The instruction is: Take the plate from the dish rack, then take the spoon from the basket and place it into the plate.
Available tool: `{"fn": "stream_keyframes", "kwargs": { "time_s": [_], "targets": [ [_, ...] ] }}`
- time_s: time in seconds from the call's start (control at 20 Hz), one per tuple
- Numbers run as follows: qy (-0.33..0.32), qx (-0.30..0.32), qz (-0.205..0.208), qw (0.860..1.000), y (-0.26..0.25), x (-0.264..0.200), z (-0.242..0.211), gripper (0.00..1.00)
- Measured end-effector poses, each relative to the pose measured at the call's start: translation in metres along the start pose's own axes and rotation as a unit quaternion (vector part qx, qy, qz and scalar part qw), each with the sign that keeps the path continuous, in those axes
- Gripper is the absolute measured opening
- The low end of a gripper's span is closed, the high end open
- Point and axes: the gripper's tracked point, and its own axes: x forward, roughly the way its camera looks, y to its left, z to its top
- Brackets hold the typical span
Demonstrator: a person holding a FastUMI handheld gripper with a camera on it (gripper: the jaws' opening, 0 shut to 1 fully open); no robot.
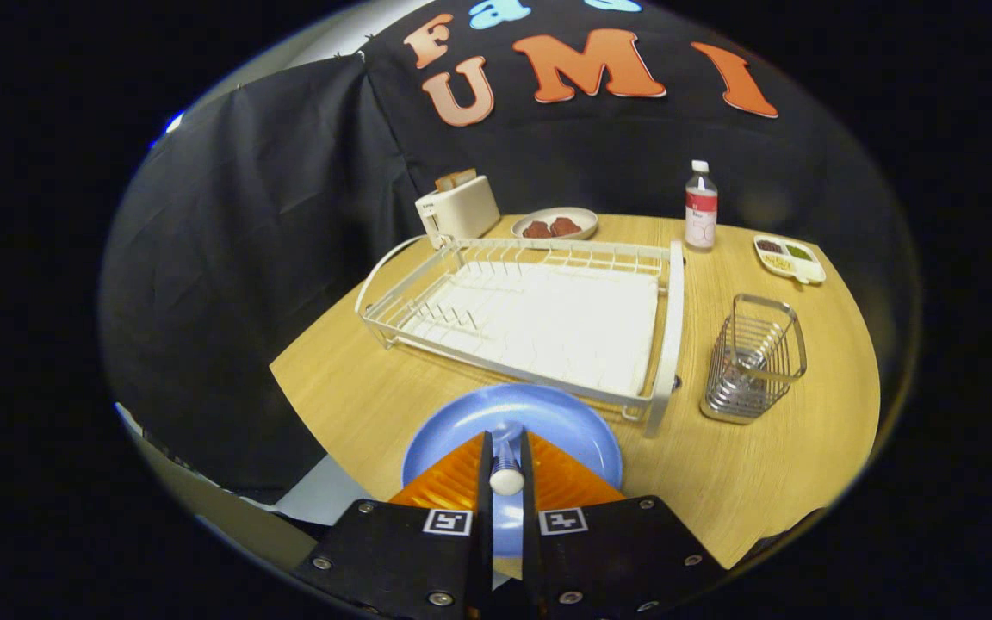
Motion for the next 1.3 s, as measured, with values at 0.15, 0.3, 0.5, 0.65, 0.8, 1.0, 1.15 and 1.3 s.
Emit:
{"fn": "stream_keyframes", "kwargs": {
  "time_s": [0.15, 0.3, 0.5, 0.65, 0.8, 1.0, 1.15, 1.3],
  "targets": [
    [0.03, 0.001, -0.017, 0.999, -0.009, 0.006, -0.029, 0.14],
    [0.055, -0.002, -0.024, 0.998, -0.009, 0.01, -0.048, 0.15],
    [0.091, 0.001, -0.036, 0.995, -0.017, 0.014, -0.061, 0.19],
    [0.108, 0.015, -0.046, 0.993, -0.022, 0.008, -0.058, 0.24],
    [0.08, 0.033, -0.041, 0.995, -0.018, -0.003, -0.027, 0.37],
    [0.009, 0.02, -0.052, 0.998, -0.021, -0.025, 0.035, 0.51],
    [-0.049, 0.01, -0.063, 0.997, -0.025, -0.043, 0.083, 0.62],
    [-0.115, 0.0, -0.075, 0.991, -0.026, -0.065, 0.133, 0.69]
  ]
}}
